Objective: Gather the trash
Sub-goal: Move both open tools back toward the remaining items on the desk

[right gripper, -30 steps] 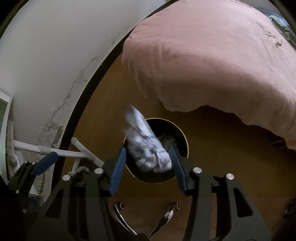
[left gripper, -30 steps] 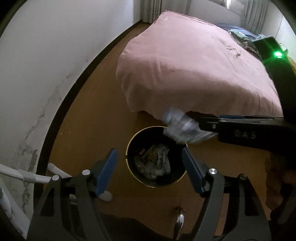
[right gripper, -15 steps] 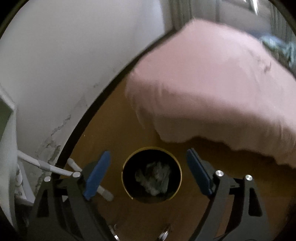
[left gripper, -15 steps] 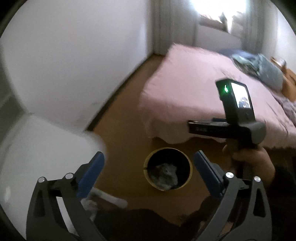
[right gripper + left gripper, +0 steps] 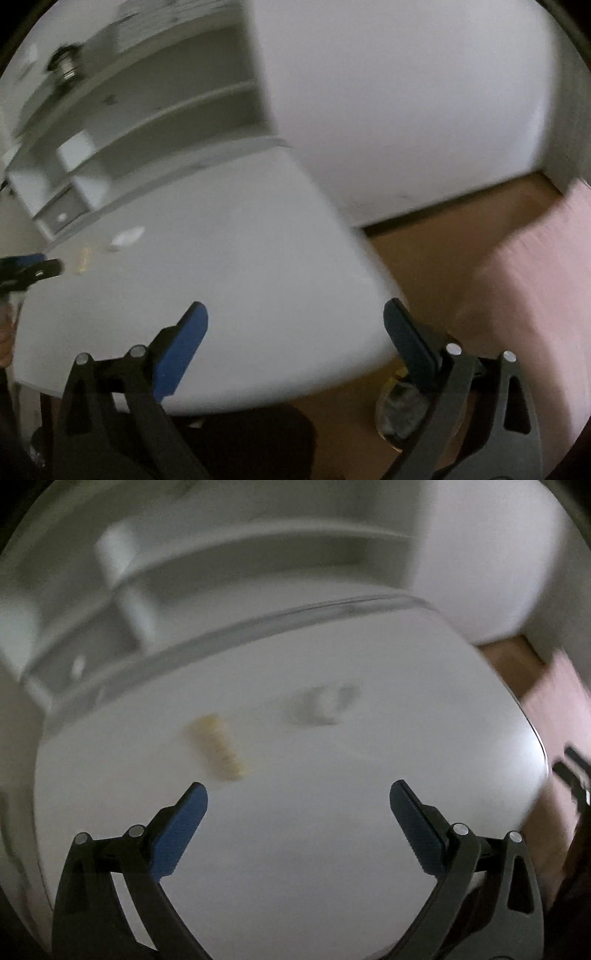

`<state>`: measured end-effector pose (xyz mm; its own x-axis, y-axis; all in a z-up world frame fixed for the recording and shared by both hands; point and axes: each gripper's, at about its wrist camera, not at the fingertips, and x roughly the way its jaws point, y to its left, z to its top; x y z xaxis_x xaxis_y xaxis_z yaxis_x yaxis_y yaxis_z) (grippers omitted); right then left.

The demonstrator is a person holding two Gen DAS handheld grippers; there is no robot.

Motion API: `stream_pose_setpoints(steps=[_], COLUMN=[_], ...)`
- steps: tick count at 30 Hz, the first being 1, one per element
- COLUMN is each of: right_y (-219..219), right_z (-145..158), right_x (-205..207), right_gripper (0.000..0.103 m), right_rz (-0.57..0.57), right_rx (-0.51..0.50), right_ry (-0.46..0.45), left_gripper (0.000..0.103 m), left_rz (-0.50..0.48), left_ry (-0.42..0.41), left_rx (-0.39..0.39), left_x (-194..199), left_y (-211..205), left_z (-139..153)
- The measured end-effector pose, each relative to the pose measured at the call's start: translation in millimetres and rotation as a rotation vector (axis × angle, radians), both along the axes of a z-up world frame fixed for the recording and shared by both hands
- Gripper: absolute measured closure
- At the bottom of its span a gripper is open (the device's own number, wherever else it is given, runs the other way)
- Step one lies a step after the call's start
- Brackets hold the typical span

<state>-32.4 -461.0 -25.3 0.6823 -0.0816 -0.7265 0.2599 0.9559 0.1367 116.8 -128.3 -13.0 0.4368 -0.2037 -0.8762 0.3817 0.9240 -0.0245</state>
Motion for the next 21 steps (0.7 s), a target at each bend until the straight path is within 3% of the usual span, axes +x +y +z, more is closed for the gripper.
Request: stream_pose_setpoints(steps=[6, 14, 19, 21], right_y=[54, 70, 66, 69], right_z=[-3, -31, -35, -33], right_x=[51, 51, 54, 54], right_gripper=[0.010, 0.010, 0.010, 0.010], right_rz=[0.164, 0.212, 0.203, 0.214], right_rx=[0.013, 0.013, 0.022, 0.015], right_ry=[0.026, 0.087, 0.097, 0.098], left_gripper=[0.007, 0.008, 0.026, 0.044], left_rz=[0.150, 0.187, 0.158, 0.151], left_ry=[0.208, 0.298, 0.272, 0.249], left_rx=[0.007, 0.018, 0.061, 0.077], left_x=[66, 96, 91, 87], left_y=[43, 49, 46, 46], left_z=[-32, -55, -55, -54])
